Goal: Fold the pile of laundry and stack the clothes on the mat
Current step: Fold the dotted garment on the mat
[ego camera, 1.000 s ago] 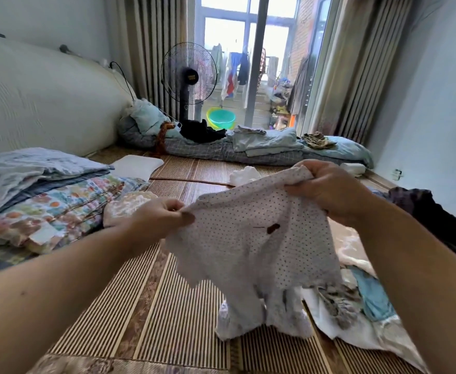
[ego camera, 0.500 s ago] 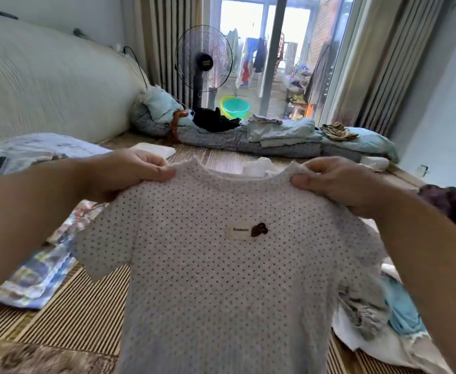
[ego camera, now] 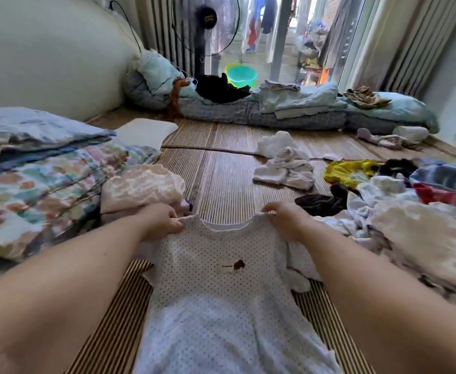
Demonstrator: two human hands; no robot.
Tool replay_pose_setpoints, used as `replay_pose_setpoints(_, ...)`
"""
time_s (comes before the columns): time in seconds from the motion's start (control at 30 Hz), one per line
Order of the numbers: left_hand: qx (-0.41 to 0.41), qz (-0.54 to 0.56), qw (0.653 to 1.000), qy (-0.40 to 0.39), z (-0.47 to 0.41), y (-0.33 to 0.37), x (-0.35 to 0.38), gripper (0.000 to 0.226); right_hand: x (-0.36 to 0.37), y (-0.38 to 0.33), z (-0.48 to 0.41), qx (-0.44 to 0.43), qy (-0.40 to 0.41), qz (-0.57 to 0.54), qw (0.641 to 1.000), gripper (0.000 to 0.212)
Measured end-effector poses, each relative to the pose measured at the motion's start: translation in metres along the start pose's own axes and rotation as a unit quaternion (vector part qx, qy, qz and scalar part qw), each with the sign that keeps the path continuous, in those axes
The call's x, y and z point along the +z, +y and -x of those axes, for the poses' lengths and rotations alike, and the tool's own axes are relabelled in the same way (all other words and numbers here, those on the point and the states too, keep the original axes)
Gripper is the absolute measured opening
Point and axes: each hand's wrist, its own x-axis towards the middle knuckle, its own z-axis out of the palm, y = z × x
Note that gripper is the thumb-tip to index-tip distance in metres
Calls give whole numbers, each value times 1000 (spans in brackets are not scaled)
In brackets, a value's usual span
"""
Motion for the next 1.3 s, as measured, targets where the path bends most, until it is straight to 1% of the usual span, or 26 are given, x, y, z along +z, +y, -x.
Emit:
replay_pose_setpoints(0.1, -45, 5, 999, 11, -17, -12, 14, 36, -1, 19, -3, 47, 56, -136, 988, 31)
replay_pose_setpoints(0.17, -62, 10, 998, -14, -20, -26, 19, 46, -4, 33, 12, 59, 113, -172, 977, 24)
replay_pose_setpoints(0.2, -68, 14, 997, -29, -20, -34, 21, 49, -4, 39, 24, 59, 128, -153, 978, 20)
replay_pose_setpoints(0.23, -73, 12, 996, -42, -18, -42, 23, 49, -3, 44, 37, 61, 121, -117, 984, 18)
replay_pose_setpoints(0.3, -88, 15, 994, -62, -10, -54, 22, 43, 6, 50, 59, 92, 65, -39, 993, 21)
replay_pose_setpoints(0.37, -98, 56, 990, -89, -1, -63, 22, 35, 17, 53, 69, 136, 23, 33, 990, 30)
replay_pose_setpoints(0.4, -102, 67, 987, -104, 4, -66, 22, 33, 22, 53, 70, 156, 23, 54, 986, 31)
replay_pose_setpoints(0.47, -114, 57, 985, -115, 14, -70, 22, 28, 26, 51, 70, 188, 41, 41, 980, 22)
replay_pose_setpoints(0.53, -117, 40, 988, -89, 22, -71, 16, 23, 21, 47, 70, 204, 66, -34, 976, 11)
replay_pose_setpoints(0.6, -109, 43, 992, -44, 26, -71, 3, 23, 13, 43, 70, 192, 110, -103, 970, 12)
replay_pose_setpoints(0.7, -104, 107, 989, 2, 29, -59, -17, 21, -2, 27, 70, 153, 167, -115, 967, 2)
replay_pose_setpoints(0.73, -104, 143, 984, 2, 29, -51, -20, 20, -5, 20, 69, 144, 171, -105, 969, 4)
replay_pose_setpoints(0.77, -105, 188, 976, -13, 29, -41, -21, 19, -7, 11, 68, 137, 166, -86, 973, 9)
replay_pose_setpoints(0.83, -111, 272, 951, -97, 30, -15, -17, 21, -6, -9, 63, 137, 125, -59, 981, 10)
replay_pose_setpoints(0.9, -108, 312, 922, -205, 31, 13, -7, 33, 2, -33, 60, 150, 20, -130, 980, 18)
replay_pose_setpoints(0.93, -99, 323, 908, -249, 31, 25, -1, 42, 9, -43, 60, 152, -43, -188, 969, 25)
replay_pose_setpoints(0.97, -90, 328, 899, -277, 31, 35, 7, 49, 15, -51, 59, 149, -102, -227, 957, 34)
replay_pose_setpoints(1.0, -89, 327, 896, -286, 30, 41, 14, 51, 22, -55, 58, 145, -149, -240, 948, 40)
replay_pose_setpoints(1.03, -93, 321, 902, -274, 27, 44, 22, 49, 28, -56, 56, 144, -181, -236, 944, 43)
replay_pose_setpoints(1.07, -97, 305, 916, -243, 24, 43, 30, 44, 33, -54, 53, 145, -192, -230, 943, 42)
replay_pose_setpoints(1.1, -98, 272, 938, -192, 19, 39, 36, 40, 38, -50, 48, 146, -174, -228, 947, 39)
replay_pose_setpoints(1.17, -96, 139, 984, -62, 10, 24, 43, 36, 44, -37, 37, 135, -54, -193, 970, 27)
replay_pose_setpoints(1.2, -102, 78, 992, -12, 7, 17, 44, 37, 46, -30, 30, 127, 9, -146, 981, 22)
replay_pose_setpoints(1.23, -116, 46, 992, 8, 4, 11, 45, 40, 49, -24, 25, 125, 35, -101, 986, 21)
replay_pose_setpoints(1.27, -130, 39, 991, 5, 3, 7, 46, 43, 52, -20, 21, 130, 21, -68, 989, 25)
replay_pose_setpoints(1.3, -140, 47, 989, -11, 2, 5, 48, 44, 55, -18, 19, 144, -13, -49, 988, 30)
